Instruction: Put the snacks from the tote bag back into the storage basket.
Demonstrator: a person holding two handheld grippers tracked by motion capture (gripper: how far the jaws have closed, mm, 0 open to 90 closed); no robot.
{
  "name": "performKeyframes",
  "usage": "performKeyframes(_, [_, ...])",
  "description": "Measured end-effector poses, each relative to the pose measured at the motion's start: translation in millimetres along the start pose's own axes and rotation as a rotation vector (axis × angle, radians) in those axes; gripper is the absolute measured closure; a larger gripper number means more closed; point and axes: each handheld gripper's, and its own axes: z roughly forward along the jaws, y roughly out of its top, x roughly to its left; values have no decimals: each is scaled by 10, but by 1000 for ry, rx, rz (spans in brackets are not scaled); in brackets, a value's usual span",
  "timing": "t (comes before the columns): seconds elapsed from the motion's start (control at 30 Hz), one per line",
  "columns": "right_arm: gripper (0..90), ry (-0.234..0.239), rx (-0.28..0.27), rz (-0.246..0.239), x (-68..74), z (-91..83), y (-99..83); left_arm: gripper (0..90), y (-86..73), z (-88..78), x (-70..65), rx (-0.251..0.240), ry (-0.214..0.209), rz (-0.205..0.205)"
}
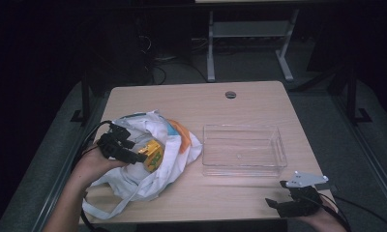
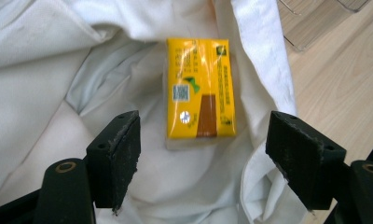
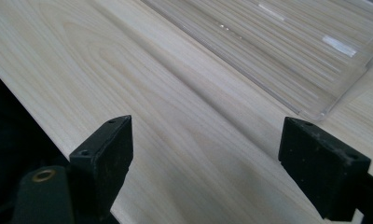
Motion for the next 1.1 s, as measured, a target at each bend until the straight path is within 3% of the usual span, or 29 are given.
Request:
performKeyframes(0.63, [175, 1, 0, -3, -2, 0, -3, 264, 350, 384, 52, 123, 29, 9])
performKeyframes(0.97, [175, -1, 2, -3, -8, -4, -5, 274, 435, 547, 22, 169, 56, 22])
performKeyframes(1.1, [175, -2, 1, -3, -6, -5, -5, 321, 439, 584, 15, 170, 53, 21])
